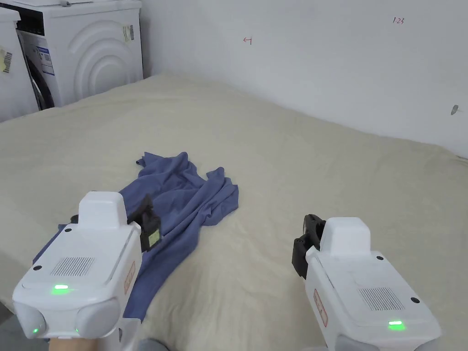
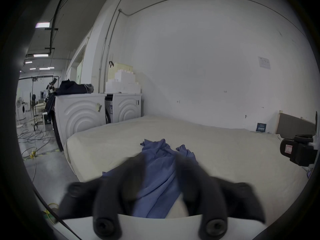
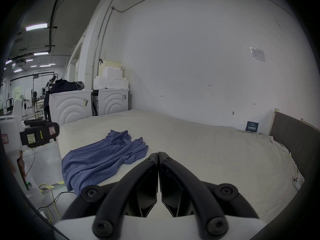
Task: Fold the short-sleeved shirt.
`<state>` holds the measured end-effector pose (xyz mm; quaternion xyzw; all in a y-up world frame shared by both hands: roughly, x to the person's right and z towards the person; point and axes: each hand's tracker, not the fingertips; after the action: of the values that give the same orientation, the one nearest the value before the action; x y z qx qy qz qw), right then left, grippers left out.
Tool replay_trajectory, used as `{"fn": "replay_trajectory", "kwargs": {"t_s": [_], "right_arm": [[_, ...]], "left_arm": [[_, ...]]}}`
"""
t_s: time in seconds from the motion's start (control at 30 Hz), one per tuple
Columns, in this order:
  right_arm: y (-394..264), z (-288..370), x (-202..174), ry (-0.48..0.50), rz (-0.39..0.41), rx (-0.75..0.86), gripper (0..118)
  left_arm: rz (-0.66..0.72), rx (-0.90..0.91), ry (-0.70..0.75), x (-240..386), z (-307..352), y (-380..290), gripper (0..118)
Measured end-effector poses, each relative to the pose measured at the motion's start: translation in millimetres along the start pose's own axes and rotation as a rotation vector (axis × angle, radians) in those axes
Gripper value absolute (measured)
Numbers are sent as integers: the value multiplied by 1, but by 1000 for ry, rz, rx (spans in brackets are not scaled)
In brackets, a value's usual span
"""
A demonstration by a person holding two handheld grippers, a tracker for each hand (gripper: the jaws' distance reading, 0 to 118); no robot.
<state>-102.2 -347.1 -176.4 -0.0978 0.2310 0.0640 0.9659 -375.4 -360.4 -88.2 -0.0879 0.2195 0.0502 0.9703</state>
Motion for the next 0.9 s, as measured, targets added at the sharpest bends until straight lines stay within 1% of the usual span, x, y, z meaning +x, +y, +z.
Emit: {"fn": "replay_trajectory", "kwargs": {"t_s": [0.07, 0.1, 0.13, 0.23, 0.3, 0.4, 0.6, 0.7, 0.83, 0.9], "right_arm": [[1, -1, 0, -7, -1, 0, 0], [1, -2, 0, -7, -4, -1, 0], [2, -3, 1, -8, -7, -2, 0], [2, -6, 0, -23, -6, -2, 0], [2, -11, 0, -25, -7, -8, 0], [2, -19, 1, -25, -8, -16, 0], [5, -39, 4, -26, -36, -27, 0], [4, -49, 6, -29, -35, -29, 0], [-1, -62, 13, -39, -44, -52, 0], [-5, -69, 18, -47, -61, -67, 0]], "left_arm": [[16, -35, -16, -1, -10, 0, 100], [21, -38, -26, -1, -13, 2, 107], [20, -45, -26, 1, -17, 3, 110], [21, -97, -65, 1, -34, 8, 111], [22, -132, -91, 2, -52, 12, 118], [14, -163, -107, -1, -84, 17, 118], [-68, -274, -156, 7, -169, 37, 118], [-101, -392, -202, 11, -218, 45, 118], [-96, -536, -298, 18, -286, 51, 118], [-122, -618, -302, 24, -323, 49, 118]]}}
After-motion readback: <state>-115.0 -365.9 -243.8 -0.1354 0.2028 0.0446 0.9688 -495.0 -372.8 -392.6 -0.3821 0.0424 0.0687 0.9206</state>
